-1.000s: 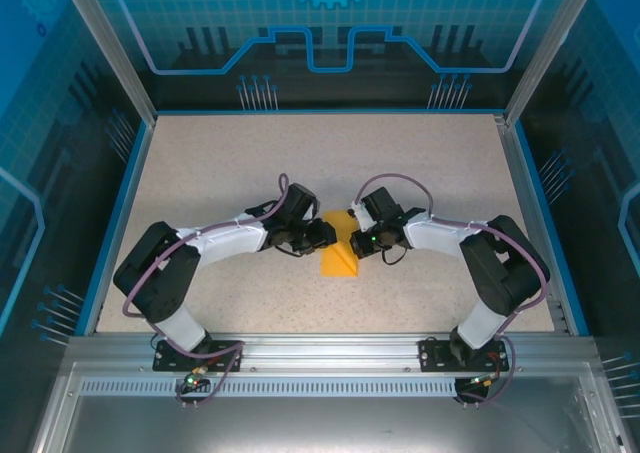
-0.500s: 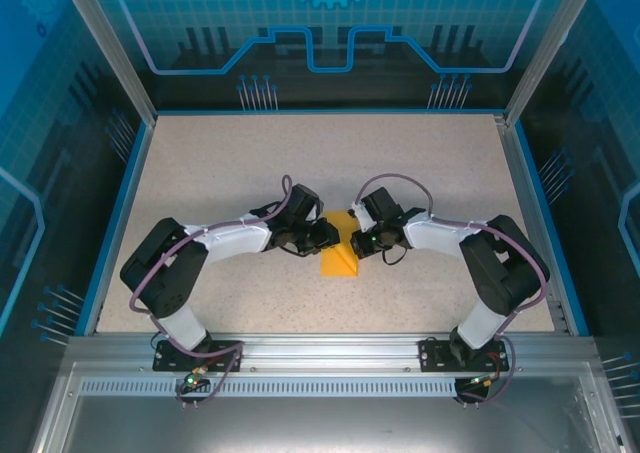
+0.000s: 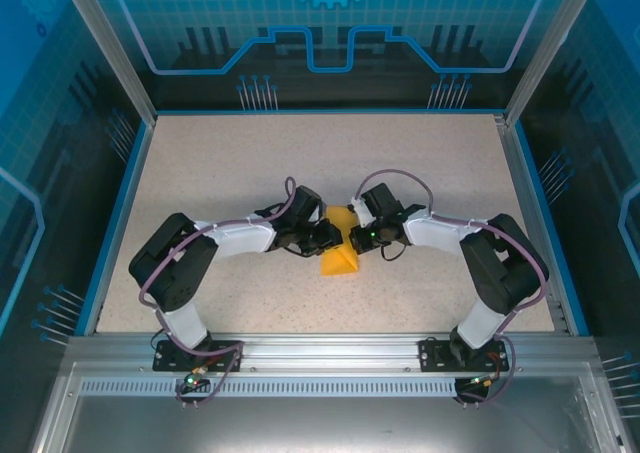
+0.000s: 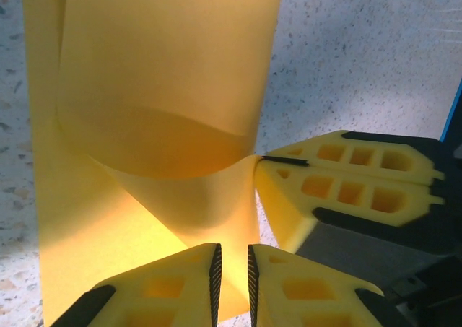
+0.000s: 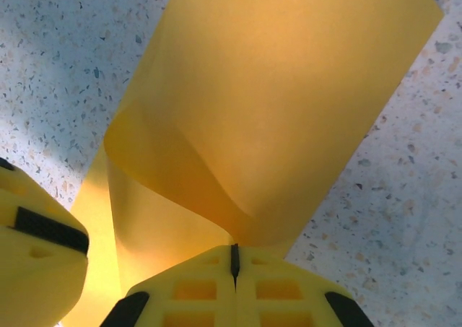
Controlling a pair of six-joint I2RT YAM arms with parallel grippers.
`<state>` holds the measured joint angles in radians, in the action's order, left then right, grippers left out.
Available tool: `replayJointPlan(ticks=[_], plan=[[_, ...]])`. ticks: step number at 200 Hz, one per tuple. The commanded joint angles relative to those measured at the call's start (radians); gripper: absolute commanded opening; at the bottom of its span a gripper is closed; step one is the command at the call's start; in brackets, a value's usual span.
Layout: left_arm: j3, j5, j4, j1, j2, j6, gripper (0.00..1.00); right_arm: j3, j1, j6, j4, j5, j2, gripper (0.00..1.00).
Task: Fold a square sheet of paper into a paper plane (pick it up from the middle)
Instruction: Fold the triangle a second time at the center of the table.
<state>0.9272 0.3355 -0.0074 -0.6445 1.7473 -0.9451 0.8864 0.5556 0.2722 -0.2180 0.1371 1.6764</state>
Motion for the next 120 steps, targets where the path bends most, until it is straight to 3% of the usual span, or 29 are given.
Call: replayJointPlan(ticks=[1, 120], plan=[[0.008, 0.025, 0.022, -0.007, 0.024, -0.021, 0.21, 0.025, -0.019, 0.001, -0.018, 0.01, 0.019, 0.0], [-0.013, 0.022, 0.021, -0.01, -0.029, -0.012, 0.22, -0.026, -0.016, 0.008, -0.032, 0.011, 0.005, 0.0]])
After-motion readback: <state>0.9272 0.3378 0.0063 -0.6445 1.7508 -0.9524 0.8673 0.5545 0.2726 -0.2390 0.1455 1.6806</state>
